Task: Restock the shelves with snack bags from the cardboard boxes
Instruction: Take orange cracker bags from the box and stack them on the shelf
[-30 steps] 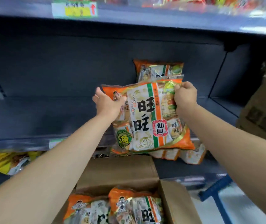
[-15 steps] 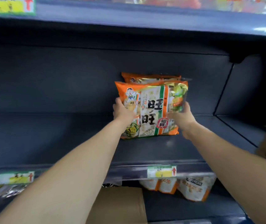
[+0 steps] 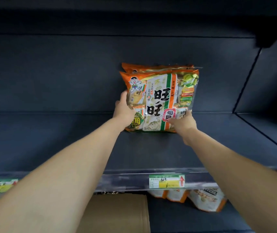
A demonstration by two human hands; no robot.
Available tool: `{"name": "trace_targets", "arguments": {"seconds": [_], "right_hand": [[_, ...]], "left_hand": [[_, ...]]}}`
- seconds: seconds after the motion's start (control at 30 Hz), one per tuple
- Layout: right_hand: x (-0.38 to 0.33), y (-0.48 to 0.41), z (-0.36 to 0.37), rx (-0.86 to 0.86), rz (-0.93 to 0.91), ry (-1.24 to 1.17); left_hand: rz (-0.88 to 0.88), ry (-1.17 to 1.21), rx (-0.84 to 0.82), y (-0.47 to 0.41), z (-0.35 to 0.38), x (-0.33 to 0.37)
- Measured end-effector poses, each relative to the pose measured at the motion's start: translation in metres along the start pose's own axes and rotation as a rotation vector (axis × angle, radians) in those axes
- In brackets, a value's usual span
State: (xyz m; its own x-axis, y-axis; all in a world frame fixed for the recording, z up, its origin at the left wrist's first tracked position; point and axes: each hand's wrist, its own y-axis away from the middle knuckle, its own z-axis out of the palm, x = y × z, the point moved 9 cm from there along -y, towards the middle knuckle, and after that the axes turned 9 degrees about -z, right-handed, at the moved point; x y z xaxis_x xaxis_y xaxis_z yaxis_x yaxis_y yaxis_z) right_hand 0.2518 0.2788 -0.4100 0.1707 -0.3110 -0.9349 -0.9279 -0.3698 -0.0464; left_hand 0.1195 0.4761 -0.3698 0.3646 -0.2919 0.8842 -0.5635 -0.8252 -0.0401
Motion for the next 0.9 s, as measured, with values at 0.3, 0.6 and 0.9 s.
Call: {"name": "trace_targets", "arguments": {"seconds": [0.3, 0.6, 0.9], "right_hand": [[-0.014, 0.03, -0.003, -0.027, -0.038, 0.029], [-0.033, 0.13, 0.035, -0.184, -0.148, 0.007], [0.075, 0.278, 0.122, -0.673, 0.217, 0.29]], "left_hand": [[-0.082, -0.084, -0.135, 0.016, 0.001, -0.013], [0.051, -0.175, -0.297, 0.115, -0.056, -0.028], [-0.158, -0.515, -0.609, 0.226, -0.093, -0.169]]}}
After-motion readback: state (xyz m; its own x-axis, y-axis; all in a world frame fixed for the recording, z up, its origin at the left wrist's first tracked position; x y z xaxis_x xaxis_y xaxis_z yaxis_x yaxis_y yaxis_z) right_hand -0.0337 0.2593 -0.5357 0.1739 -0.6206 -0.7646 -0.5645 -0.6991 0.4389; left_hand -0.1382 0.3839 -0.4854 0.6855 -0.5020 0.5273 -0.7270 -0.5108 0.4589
